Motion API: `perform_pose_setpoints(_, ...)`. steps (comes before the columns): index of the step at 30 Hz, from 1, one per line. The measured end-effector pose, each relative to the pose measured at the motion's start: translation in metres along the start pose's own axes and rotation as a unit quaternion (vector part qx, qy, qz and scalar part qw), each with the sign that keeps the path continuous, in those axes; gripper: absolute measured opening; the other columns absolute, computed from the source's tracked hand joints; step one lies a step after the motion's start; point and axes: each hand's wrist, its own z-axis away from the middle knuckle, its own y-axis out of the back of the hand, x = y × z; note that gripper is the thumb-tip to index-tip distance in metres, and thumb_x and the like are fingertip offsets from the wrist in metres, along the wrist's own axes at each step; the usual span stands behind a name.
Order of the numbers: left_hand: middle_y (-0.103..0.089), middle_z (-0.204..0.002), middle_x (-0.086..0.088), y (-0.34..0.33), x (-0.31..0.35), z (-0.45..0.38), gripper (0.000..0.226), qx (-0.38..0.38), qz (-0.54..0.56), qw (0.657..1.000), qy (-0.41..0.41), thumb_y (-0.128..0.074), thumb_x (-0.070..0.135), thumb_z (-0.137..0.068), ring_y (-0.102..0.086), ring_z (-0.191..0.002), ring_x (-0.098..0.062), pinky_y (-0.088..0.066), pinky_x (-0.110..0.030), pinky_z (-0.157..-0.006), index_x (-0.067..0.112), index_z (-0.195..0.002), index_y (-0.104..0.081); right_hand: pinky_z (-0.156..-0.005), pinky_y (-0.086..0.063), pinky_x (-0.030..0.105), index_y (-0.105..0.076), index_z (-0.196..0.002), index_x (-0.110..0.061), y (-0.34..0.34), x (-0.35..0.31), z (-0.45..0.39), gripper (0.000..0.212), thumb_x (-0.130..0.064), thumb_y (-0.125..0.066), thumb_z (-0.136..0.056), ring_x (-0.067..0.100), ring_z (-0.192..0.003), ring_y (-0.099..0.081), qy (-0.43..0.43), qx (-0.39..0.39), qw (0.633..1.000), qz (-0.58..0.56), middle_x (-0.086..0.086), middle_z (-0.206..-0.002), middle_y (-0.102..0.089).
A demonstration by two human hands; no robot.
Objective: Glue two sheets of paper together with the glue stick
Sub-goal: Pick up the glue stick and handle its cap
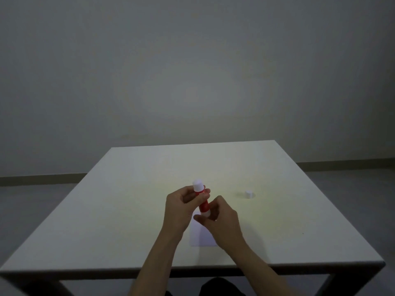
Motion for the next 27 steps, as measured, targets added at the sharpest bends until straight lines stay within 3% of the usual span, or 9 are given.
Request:
perform_pose_setpoints(2, -0.079, -0.086, 0.000, 0.006, 0.002, -0.001, 0.010, -0.009, 0.016, 1.000, 0.017, -0.074, 0.019, -0.073, -0.074, -0.085, -0.015, -0.052, -0.021, -0.076, 0.028, -0.077, -0.077, -0.066, -0.053, 0.022, -0.052, -0.105, -0.017, 0.014, -0.003, -0.007, 0.034, -0.034, -0.069, -0.081, 0.010, -0.068, -0.064, -0.051, -0.180, 0.977, -0.097, -0.002, -0.090, -0.066)
perform_pose_setpoints(4, -0.079, -0.087, -0.001, 0.011, 0.004, -0.002, 0.010, -0.034, 0.030, 0.999, 0.030, -0.070, 0.018, -0.078, -0.075, -0.084, -0.017, -0.055, -0.020, -0.070, 0.026, -0.080, -0.077, -0.073, -0.056, 0.030, -0.052, -0.122, -0.014, 0.027, -0.003, -0.011, 0.038, -0.035, -0.056, -0.091, 0.018, -0.076, -0.067, -0.080, -0.347, 0.899, -0.257, 0.007, -0.100, -0.069)
perform_pose_setpoints(6, -0.079, -0.085, -0.002, 0.012, 0.007, -0.001, 0.010, -0.068, 0.060, 0.995, 0.042, -0.068, 0.023, -0.076, -0.075, -0.080, -0.017, -0.056, -0.018, -0.063, 0.022, -0.083, -0.076, -0.073, -0.055, 0.031, -0.056, -0.122, -0.008, 0.037, 0.000, -0.012, 0.038, -0.031, -0.048, -0.094, 0.025, -0.073, -0.064, -0.082, -0.413, 0.837, -0.350, 0.012, -0.097, -0.070)
perform_pose_setpoints(12, -0.079, -0.084, -0.002, 0.009, 0.006, 0.000, 0.012, -0.027, 0.075, 0.996, 0.029, -0.066, 0.016, -0.081, -0.075, -0.080, -0.018, -0.057, -0.019, -0.065, 0.022, -0.081, -0.076, -0.066, -0.052, 0.022, -0.073, -0.091, -0.013, 0.034, 0.007, -0.014, 0.024, -0.024, -0.052, -0.094, 0.013, -0.062, -0.061, -0.004, -0.258, 0.935, -0.242, 0.000, -0.072, -0.072)
perform_pose_setpoints(16, -0.079, -0.080, 0.004, 0.003, 0.006, 0.000, 0.013, 0.006, 0.065, 0.998, 0.019, -0.069, 0.020, -0.077, -0.075, -0.080, -0.017, -0.057, -0.019, -0.068, 0.029, -0.073, -0.077, -0.064, -0.049, 0.022, -0.071, -0.080, -0.018, 0.024, 0.001, -0.010, 0.019, -0.020, -0.056, -0.091, 0.007, -0.059, -0.062, -0.013, -0.186, 0.954, -0.233, -0.004, -0.066, -0.069)
perform_pose_setpoints(19, -0.078, -0.075, 0.002, -0.002, 0.003, 0.002, 0.005, 0.070, 0.043, 0.996, 0.023, -0.075, 0.024, -0.072, -0.073, -0.079, -0.016, -0.054, -0.026, -0.077, 0.029, -0.070, -0.076, -0.066, -0.045, 0.020, -0.065, -0.086, -0.017, 0.011, -0.006, 0.000, 0.013, -0.029, -0.065, -0.085, 0.003, -0.058, -0.059, 0.042, -0.044, 0.998, -0.025, -0.010, -0.065, -0.065)
perform_pose_setpoints(22, -0.076, -0.068, 0.011, -0.009, -0.005, 0.006, 0.009, 0.126, 0.023, 0.991, 0.026, -0.077, 0.023, -0.074, -0.069, -0.070, -0.003, -0.049, -0.016, -0.068, 0.030, -0.071, -0.073, -0.074, -0.046, 0.024, -0.062, -0.096, -0.016, -0.006, -0.003, 0.010, 0.031, -0.045, -0.061, -0.084, 0.012, -0.068, -0.060, 0.096, 0.055, 0.976, 0.189, -0.005, -0.082, -0.070)
perform_pose_setpoints(25, -0.077, -0.072, 0.011, -0.006, -0.006, 0.008, 0.010, 0.106, 0.034, 0.993, 0.030, -0.076, 0.022, -0.074, -0.070, -0.072, -0.001, -0.050, -0.008, -0.062, 0.031, -0.071, -0.074, -0.081, -0.054, 0.033, -0.055, -0.099, -0.018, 0.000, 0.000, 0.002, 0.030, -0.044, -0.060, -0.085, 0.012, -0.070, -0.060, 0.047, -0.014, 0.994, 0.096, -0.002, -0.089, -0.068)
perform_pose_setpoints(27, -0.079, -0.084, 0.003, 0.002, -0.003, 0.008, 0.008, 0.047, 0.065, 0.996, 0.046, -0.071, 0.021, -0.077, -0.073, -0.084, -0.011, -0.055, -0.016, -0.069, 0.025, -0.082, -0.075, -0.083, -0.057, 0.038, -0.052, -0.113, -0.017, 0.014, 0.001, -0.010, 0.033, -0.042, -0.052, -0.091, 0.015, -0.078, -0.065, -0.038, -0.227, 0.971, -0.065, 0.003, -0.102, -0.068)
